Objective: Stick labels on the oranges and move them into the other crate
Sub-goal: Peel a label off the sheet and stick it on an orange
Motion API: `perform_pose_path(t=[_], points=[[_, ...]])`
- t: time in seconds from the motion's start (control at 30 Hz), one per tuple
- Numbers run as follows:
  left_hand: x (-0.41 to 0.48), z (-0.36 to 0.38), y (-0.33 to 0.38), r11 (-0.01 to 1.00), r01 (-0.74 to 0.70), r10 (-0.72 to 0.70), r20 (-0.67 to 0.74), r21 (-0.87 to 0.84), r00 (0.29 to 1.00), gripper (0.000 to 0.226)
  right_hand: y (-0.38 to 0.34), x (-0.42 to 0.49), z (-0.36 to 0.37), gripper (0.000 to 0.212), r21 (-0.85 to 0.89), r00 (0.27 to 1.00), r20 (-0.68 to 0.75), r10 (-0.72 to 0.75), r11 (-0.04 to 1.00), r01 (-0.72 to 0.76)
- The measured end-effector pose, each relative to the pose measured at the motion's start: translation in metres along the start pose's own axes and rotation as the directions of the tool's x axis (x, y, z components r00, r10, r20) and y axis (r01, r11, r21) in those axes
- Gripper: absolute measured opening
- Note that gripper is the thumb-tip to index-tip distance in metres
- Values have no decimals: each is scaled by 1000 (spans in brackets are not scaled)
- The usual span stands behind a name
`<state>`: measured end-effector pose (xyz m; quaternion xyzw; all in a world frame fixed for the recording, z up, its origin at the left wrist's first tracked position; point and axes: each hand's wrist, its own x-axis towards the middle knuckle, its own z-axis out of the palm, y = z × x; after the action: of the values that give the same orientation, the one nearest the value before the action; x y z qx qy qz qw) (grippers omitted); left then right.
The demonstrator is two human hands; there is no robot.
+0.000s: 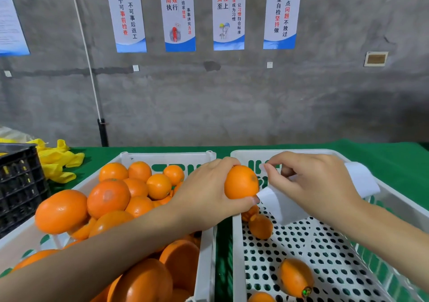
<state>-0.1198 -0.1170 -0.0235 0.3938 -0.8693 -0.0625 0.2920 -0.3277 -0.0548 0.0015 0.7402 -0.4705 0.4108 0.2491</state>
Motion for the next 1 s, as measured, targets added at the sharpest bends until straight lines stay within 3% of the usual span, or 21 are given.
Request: perform_pose_path(t=[0.33, 0.5, 0.67, 0.8, 1.0], points=[[-1, 1, 1, 997, -68, 70, -34, 46, 997, 65, 2, -2, 2, 15, 38, 983, 78, -168, 985, 166], [-2, 1, 3, 997, -51, 55, -75, 54, 996, 68, 0, -5, 5, 17, 171, 980, 142, -139, 979, 114], [-1, -1, 1, 1000, -16, 17, -98, 14, 995, 71, -4, -7, 4, 35, 225, 964, 198, -179, 965, 134], [-1, -1, 5, 995, -4, -3, -73, -97, 997, 67, -4, -5, 2, 39, 184, 983, 153, -98, 980, 69], [-3, 2, 7, 960, 24, -35, -33, -278, 999, 64, -2, -7, 0, 40, 188, 963, 252, -100, 981, 52]])
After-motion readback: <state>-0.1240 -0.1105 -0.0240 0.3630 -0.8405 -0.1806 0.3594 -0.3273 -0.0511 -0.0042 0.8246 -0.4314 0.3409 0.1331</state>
